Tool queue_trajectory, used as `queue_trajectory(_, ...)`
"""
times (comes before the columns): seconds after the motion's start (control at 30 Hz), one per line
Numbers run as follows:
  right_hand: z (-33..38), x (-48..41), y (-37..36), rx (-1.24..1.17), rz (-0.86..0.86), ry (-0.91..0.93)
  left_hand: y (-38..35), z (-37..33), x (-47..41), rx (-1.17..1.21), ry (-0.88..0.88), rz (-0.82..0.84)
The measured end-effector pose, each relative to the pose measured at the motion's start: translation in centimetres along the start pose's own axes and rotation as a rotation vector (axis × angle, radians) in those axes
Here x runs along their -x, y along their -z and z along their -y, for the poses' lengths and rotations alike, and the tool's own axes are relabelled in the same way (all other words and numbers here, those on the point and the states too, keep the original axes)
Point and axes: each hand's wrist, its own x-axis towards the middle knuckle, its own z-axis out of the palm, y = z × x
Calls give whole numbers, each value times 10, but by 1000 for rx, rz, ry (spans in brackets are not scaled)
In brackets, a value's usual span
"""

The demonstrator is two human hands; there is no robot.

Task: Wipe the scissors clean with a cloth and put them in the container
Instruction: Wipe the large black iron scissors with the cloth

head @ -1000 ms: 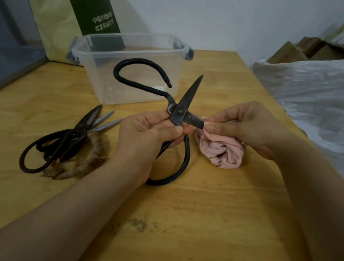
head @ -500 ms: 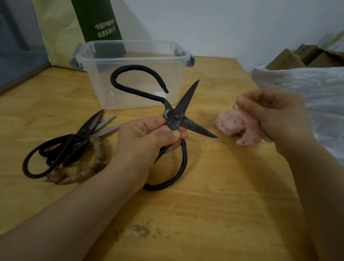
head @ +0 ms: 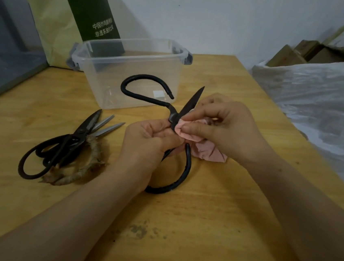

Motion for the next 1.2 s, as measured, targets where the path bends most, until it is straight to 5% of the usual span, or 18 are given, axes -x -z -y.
queue_trajectory(0.2, 0, -1, -6, -5, -60, 22, 1, 2, -1, -18, 3, -11)
queue_trajectory(0.4, 0, -7, -5, -324, -256, -307, 0, 2, -1, 4, 22, -28)
queue_trajectory(0.6, 5, -1, 1, -437, -21, -420, -1, 1, 0, -2, 7, 2)
queue_trajectory(0.87, 5, -7, -3, -638, -221, -516, -2, 1, 0, -44, -25, 18)
queue_trajectory(1.03, 11, -5, -2, -631, -130, -535, -3, 0, 1, -80, -46, 25)
queue_trajectory(1.2, 12, -12, 0, -681, -247, -565, -6, 0, 0, -108, -70, 54)
